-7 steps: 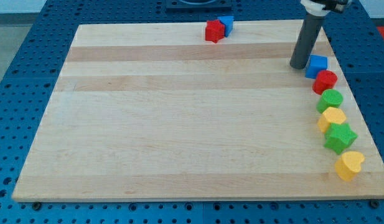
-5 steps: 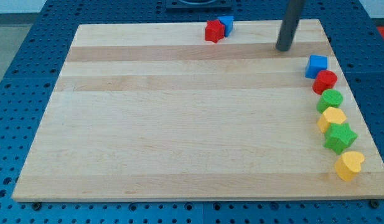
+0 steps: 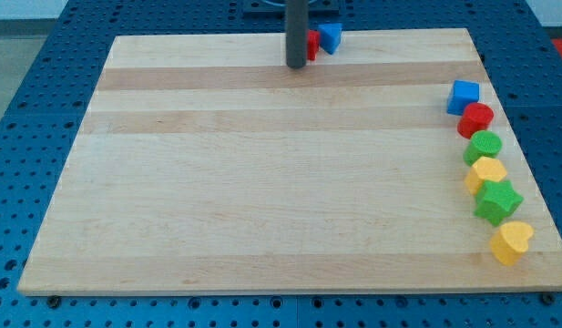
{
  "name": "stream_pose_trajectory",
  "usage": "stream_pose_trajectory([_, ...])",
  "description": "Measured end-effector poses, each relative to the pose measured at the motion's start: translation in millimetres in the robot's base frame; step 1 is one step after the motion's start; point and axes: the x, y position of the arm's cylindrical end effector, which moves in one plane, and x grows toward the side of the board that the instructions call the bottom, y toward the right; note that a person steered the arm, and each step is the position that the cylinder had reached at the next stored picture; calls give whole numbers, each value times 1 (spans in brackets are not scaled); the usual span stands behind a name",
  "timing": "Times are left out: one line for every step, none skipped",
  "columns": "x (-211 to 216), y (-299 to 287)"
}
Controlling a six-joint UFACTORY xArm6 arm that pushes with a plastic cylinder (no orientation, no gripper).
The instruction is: Push the red star to the top of the blue cube
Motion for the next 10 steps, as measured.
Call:
stream_pose_trajectory([0, -39])
stream_pose_trajectory([-9, -71])
stream_pose_trajectory([-21, -76])
stream_pose_trajectory([-35, -75])
stream_pose_trajectory([-47, -69])
stream_pose_trajectory([-50, -55])
stream_pose_trajectory([-56, -33])
stream_pose_trajectory([-66, -20])
stream_pose_trajectory([-64, -2])
stream_pose_trajectory([-58, 16])
